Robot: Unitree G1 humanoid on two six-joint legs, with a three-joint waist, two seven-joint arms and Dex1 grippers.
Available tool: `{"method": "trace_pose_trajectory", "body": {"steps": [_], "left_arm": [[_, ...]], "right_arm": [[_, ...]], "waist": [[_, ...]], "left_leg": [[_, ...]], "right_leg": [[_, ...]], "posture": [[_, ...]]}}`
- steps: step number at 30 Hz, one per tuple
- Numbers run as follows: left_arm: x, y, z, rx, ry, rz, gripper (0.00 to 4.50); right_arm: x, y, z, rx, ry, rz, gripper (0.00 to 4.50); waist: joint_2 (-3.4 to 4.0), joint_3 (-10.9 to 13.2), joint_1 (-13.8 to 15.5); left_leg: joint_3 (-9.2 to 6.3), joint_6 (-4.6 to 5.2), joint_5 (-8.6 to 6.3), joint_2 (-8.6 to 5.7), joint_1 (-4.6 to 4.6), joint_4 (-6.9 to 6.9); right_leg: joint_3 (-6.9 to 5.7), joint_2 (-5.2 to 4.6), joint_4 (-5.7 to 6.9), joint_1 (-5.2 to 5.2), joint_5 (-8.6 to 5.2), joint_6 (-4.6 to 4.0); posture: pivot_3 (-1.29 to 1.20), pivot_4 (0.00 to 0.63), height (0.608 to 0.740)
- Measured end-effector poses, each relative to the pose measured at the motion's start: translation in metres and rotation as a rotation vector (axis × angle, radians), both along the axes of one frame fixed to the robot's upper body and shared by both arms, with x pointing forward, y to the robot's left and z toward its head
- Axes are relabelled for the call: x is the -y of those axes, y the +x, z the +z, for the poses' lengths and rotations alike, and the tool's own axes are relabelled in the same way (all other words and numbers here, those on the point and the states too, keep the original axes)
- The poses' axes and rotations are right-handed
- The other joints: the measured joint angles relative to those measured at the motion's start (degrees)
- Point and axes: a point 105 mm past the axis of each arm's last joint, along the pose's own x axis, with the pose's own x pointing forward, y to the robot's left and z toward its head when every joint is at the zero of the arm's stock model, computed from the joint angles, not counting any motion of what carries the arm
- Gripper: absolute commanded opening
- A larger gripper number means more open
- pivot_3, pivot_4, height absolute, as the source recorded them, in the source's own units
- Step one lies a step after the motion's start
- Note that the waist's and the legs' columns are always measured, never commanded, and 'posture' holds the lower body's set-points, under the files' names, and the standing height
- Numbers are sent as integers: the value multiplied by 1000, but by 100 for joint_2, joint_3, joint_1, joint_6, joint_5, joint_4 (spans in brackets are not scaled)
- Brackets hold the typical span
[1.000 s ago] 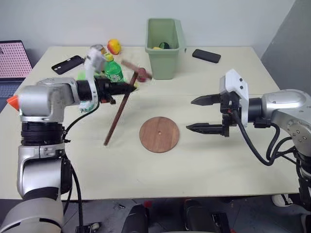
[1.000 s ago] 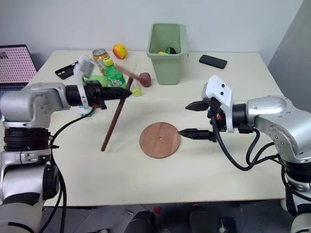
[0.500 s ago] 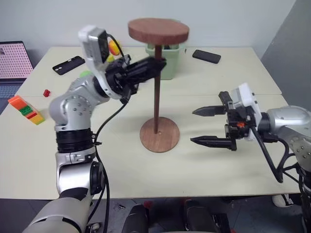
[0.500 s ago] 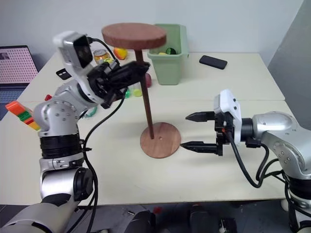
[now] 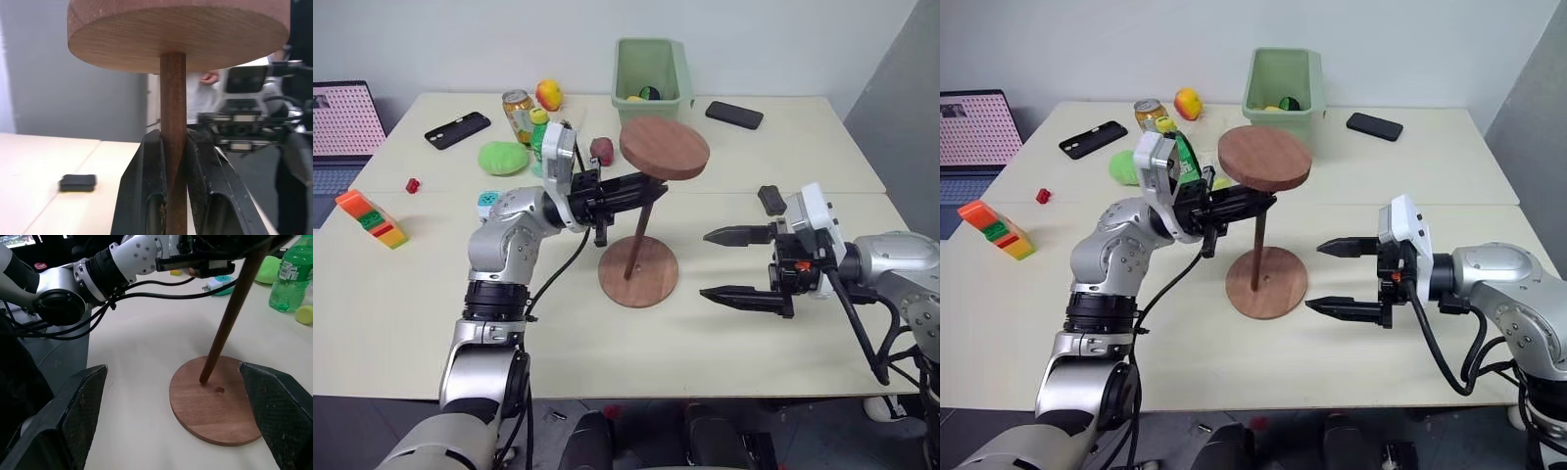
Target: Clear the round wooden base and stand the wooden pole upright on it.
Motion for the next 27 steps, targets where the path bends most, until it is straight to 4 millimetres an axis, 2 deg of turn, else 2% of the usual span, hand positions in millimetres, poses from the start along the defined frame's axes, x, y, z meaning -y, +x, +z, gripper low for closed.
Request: {"method": "trace_pose_trajectory", "body": {"steps": [9, 18, 27], "left_arm": [[8, 19, 6, 4, -55, 61, 254], [12, 16, 0, -19, -67, 39, 254], [4, 9, -3, 11, -48, 50, 254]], "right_arm": [[-1, -2, -1, -7, 7, 3, 4500], [-1, -3, -2, -20, 14, -3, 4500], [0, -4, -2, -16, 12, -9, 4500]], "waist": [[0, 0, 1], [0, 0, 0], [-1, -1, 0]], "left_leg": [[0, 0, 0, -2, 0, 0], [-3, 0, 0, 0, 0, -1], [-3, 0, 0, 0, 4, -1]], "right_leg": [[0, 0, -1, 0, 0, 0], [-3, 1, 0, 0, 0, 0], [-2, 1, 0, 4, 0, 0]], "posture": [[0, 150, 740], [0, 150, 740], [0, 150, 740]]}}
